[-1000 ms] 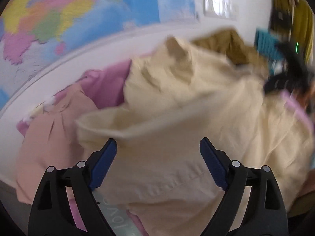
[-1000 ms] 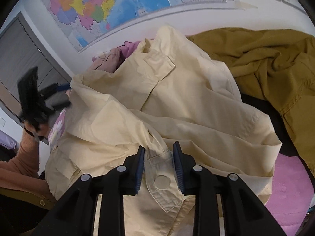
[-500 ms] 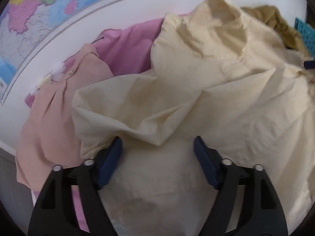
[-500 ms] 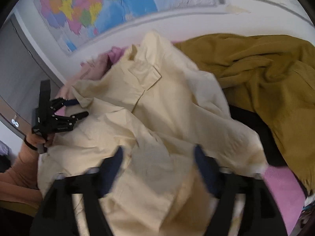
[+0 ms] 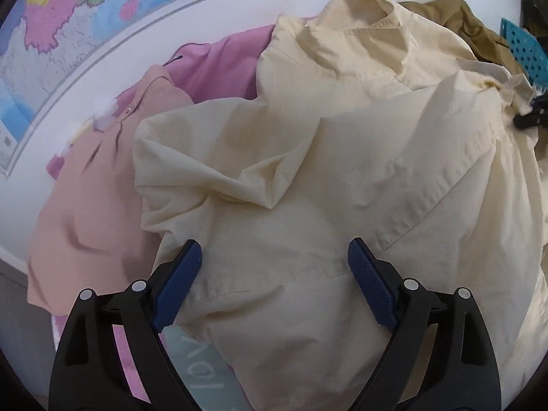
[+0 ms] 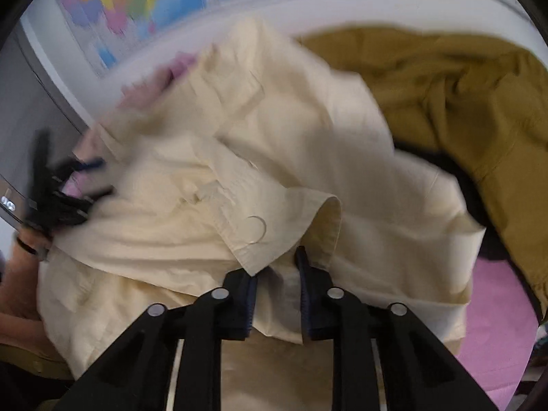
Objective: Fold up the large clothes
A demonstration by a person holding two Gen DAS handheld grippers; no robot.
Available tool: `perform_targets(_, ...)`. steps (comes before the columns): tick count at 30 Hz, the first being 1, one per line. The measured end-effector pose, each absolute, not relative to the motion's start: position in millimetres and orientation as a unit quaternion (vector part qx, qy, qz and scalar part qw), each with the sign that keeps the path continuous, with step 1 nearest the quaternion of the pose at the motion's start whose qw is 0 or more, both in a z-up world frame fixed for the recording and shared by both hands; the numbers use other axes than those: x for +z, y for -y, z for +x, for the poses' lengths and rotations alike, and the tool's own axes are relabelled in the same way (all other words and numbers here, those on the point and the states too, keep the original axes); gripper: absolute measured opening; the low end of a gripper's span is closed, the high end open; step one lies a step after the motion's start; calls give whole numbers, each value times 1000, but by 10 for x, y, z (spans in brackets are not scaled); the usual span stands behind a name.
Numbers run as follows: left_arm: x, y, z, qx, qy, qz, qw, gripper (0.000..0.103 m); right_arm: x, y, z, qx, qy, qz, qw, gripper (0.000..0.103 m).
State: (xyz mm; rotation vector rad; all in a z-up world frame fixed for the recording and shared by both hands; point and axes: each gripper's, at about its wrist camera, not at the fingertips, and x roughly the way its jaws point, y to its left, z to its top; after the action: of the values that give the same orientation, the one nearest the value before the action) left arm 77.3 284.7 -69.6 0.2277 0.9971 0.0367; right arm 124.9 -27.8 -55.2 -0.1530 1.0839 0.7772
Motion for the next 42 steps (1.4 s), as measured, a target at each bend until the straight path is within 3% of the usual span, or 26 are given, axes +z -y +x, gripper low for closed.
perform_targets(1, -667, -2844, 761, 23, -476, 110, 872, 86, -550, 324, 1259, 361, -506, -52, 782, 23)
perform_targets(5, -477, -2800, 635, 22, -457, 103, 883, 86, -248, 610, 1151, 361, -463, -11, 810, 51)
perform_targets(6, -401, -2764, 597, 12, -447, 101, 889, 86, -180, 677, 1121, 360, -454, -6, 815, 54)
perform_targets(13, -10, -2166, 480, -96, -386, 119, 910, 88, -211, 815, 1072, 357, -463, 13, 811, 54)
perform_targets(23, -587, -1640, 614, -112, -455, 140, 872, 88, -249, 533, 958, 412, -434, 35, 800, 51)
perform_targets(26, -596, -1694, 602, -109, -456, 128, 874, 90, -390, 390, 1061, 378, -457, -6, 805, 51)
perform_targets(27, -589, -1721, 604, -107, -457, 124, 874, 91, -514, 374, 1147, 352, -475, -23, 806, 45)
perform_targets(30, -565, -1745, 612, -99, -455, 121, 877, 91, -688, 442, 1272, 349, -498, 11, 793, 43)
perform_targets(42, -431, -1729, 452, -75, -435, 140, 886, 89, -168, 677, 832, 369, -426, 27, 826, 51)
